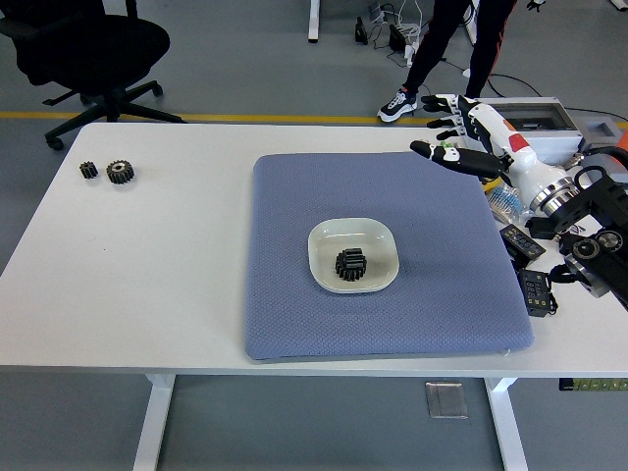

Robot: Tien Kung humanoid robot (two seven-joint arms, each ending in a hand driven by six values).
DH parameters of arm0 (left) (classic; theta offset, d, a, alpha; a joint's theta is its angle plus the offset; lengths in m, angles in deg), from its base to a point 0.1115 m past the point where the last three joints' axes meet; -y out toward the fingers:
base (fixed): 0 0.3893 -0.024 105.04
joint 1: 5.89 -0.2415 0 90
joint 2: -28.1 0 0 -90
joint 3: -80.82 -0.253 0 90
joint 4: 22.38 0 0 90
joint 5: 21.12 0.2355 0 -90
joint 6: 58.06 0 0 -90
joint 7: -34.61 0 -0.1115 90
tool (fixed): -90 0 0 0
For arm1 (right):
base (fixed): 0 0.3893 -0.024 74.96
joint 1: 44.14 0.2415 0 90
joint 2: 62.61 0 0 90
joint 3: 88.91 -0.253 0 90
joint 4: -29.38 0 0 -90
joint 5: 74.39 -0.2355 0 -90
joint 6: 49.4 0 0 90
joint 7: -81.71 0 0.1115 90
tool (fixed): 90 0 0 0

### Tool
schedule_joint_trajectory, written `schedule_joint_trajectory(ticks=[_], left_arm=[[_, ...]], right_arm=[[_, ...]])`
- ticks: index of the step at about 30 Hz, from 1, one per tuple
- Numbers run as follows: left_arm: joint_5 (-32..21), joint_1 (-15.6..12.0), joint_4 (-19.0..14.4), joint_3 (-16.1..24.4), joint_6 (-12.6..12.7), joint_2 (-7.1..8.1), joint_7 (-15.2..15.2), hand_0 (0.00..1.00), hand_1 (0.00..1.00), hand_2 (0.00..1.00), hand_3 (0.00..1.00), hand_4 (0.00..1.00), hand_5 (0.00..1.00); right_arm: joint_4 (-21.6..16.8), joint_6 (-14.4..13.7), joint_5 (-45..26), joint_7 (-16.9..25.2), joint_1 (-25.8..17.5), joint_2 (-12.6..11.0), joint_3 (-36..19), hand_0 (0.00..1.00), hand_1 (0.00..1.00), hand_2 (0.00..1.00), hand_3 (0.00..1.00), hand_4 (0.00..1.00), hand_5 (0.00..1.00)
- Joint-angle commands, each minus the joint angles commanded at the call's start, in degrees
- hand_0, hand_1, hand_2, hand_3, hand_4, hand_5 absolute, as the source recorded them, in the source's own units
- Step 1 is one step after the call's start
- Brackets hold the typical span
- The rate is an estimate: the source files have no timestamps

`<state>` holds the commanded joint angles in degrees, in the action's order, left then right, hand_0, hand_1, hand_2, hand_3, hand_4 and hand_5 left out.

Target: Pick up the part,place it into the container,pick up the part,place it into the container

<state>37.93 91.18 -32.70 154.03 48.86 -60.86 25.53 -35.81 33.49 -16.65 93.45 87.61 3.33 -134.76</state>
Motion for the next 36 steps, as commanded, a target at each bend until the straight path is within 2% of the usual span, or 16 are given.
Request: schedule_joint_trajectory(ticks=[4,5,9,10,11,14,21,36], left_arm=[[-0.2,-0.1,0.0,-0.1,0.0,-0.09,0.0,0.61,0.569,0.702,0.576,0.693,0.591],[-0.2,-0.1,0.0,-0.1,-0.1,-0.12,0.0,0.613,0.575,0.703,0.576,0.694,0.592],[-0.4,-0.2,0.0,-0.3,-0.1,-0.24,0.0,0.613,0.575,0.703,0.576,0.694,0.592],[-0.4,-0.3,0.0,-0.3,-0.1,-0.27,0.1,0.613,0.575,0.703,0.576,0.694,0.592],[-0.5,-0.3,0.0,-0.4,-0.1,-0.29,0.1,0.621,0.58,0.705,0.576,0.693,0.592],[-0.8,-0.4,0.0,-0.6,-0.1,-0.37,0.2,0.621,0.58,0.705,0.576,0.693,0.592],[-1.0,-0.6,0.0,-1.0,-0.2,-0.38,0.2,0.624,0.585,0.706,0.576,0.694,0.593],[-0.6,-1.3,0.0,-1.0,-0.4,-0.38,0.0,0.634,0.595,0.707,0.577,0.693,0.595]], right_arm=[[-1.2,2.3,-9.7,-1.2,-4.7,-0.3,-2.8,0.852,0.831,0.884,0.873,0.998,0.695],[-1.5,3.1,-12.3,-1.5,-6.3,0.0,-3.9,0.852,0.836,0.878,0.871,0.998,0.761],[-1.6,4.9,-22.0,-1.9,-11.0,1.0,-7.3,0.852,0.836,0.878,0.871,0.998,0.761],[-1.6,5.2,-24.2,-1.9,-12.1,1.4,-8.4,0.852,0.836,0.878,0.871,0.998,0.761],[-1.5,5.4,-26.6,-1.9,-13.0,1.6,-9.3,0.858,0.84,0.875,0.884,0.998,0.814],[-1.3,5.6,-32.9,-1.5,-15.3,2.5,-11.9,0.858,0.84,0.875,0.884,0.998,0.814],[-0.9,5.4,-33.2,-1.1,-17.3,3.2,-13.7,0.871,0.845,0.876,0.898,0.998,0.821],[-0.9,4.5,-34.1,-0.5,-17.8,3.6,-14.5,0.869,0.844,0.871,0.898,0.998,0.841]])
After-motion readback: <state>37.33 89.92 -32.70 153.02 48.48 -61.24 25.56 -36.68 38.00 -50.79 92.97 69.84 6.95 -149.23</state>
